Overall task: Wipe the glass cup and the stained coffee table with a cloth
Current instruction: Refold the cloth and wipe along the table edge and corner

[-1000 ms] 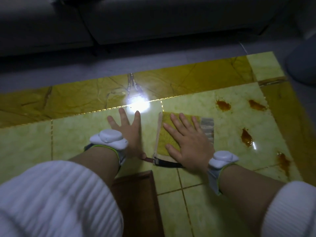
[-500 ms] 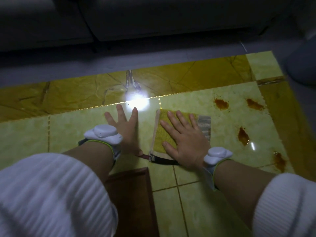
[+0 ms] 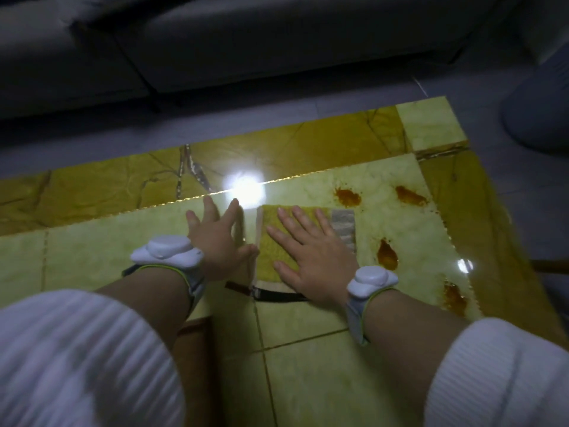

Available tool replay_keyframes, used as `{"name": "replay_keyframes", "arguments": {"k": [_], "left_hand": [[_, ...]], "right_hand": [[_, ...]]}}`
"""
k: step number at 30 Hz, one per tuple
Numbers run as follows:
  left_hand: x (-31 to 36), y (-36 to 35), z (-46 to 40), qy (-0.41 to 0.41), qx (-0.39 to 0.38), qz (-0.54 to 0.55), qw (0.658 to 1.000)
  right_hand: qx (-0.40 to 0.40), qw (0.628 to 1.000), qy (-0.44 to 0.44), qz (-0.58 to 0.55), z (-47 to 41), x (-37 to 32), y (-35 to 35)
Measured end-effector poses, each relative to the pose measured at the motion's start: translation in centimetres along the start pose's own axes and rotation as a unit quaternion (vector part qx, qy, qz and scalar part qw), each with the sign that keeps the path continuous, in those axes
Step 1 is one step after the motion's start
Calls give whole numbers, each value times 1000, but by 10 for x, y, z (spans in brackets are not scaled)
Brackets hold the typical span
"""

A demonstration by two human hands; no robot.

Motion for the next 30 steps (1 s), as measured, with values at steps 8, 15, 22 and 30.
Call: {"name": "replay_keyframes", "arguments": {"k": [8, 15, 22, 30], "left_hand": [[53, 3, -16, -11, 3, 6, 1000], [56, -9, -26, -6, -14, -22, 1000], [55, -11, -31, 2, -10, -20, 1000], [51, -15, -34, -2, -26, -28, 999]], "right_hand": [[-23, 998, -59, 16, 18, 74, 16], [-12, 996, -85, 18, 6, 115, 24], [19, 989, -148, 25, -26, 85, 23], [-39, 997, -60, 29, 7, 121, 29]]}}
Point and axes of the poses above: each hand's wrist, its own z-axis away from the middle knuckle, its own y-axis out of the back of the hand, x = y × z, the point moved 5 cm from there along -z, towards the middle knuckle, and after that the axes turned 6 degrees about y, right-handed, at the moved point
